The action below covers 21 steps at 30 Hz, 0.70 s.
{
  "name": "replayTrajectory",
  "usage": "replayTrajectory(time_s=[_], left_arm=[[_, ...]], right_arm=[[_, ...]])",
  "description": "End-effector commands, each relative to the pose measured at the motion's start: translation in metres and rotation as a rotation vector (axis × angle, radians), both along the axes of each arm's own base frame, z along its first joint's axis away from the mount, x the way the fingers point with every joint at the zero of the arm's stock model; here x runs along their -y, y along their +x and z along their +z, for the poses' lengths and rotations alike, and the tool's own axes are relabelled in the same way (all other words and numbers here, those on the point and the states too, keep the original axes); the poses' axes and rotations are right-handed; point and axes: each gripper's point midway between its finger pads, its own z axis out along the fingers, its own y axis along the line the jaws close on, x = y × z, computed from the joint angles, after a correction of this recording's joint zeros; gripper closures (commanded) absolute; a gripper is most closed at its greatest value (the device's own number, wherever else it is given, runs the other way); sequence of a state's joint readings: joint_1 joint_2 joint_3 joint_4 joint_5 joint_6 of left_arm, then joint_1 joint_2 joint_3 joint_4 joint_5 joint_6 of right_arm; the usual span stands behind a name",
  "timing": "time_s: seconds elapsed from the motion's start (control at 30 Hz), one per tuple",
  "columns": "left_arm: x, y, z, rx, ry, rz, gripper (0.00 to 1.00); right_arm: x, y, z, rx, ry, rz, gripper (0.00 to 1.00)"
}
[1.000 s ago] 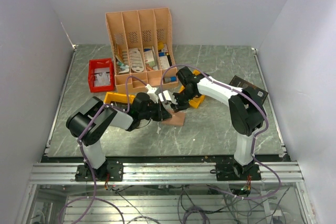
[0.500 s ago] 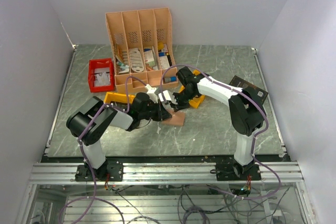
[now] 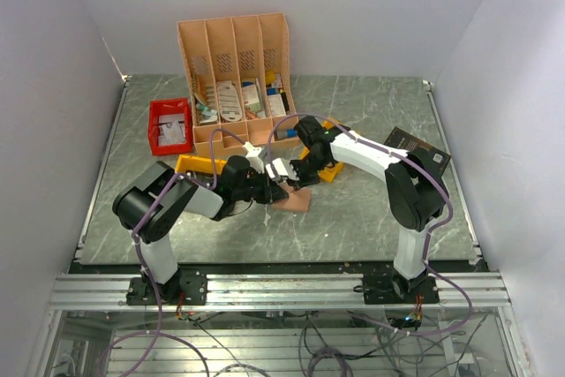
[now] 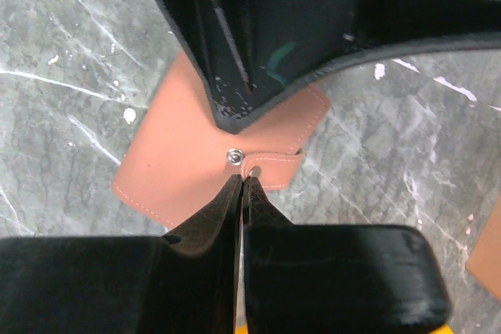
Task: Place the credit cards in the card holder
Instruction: Close the card holder at the center of the board.
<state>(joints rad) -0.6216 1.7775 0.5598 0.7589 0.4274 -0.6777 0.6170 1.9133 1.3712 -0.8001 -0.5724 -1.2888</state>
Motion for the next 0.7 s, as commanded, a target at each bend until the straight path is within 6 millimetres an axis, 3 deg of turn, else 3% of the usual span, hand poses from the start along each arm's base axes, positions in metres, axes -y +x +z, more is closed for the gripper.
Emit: replayTrajectory(time_s=[0.0,0.2,0.67], left_arm=[[-0.018,-0.007,-0.033,-0.066,0.091,0.028,0.93],[-0.019,-0.008,-0.034,-0.069,0.093,0.029,0.93],[-0.018,-0.009,-0.033,-0.068,0.085,0.025,0.93]], right_arm=[[0.004,-0.016,-0.001,0.006,-0.033,0.045,1.0],[0.005,-0.022,-0.007,0.003,-0.046,0.054,1.0],[-0.003,-0.026,0.003,-0.026,-0.008,0.052,1.0]])
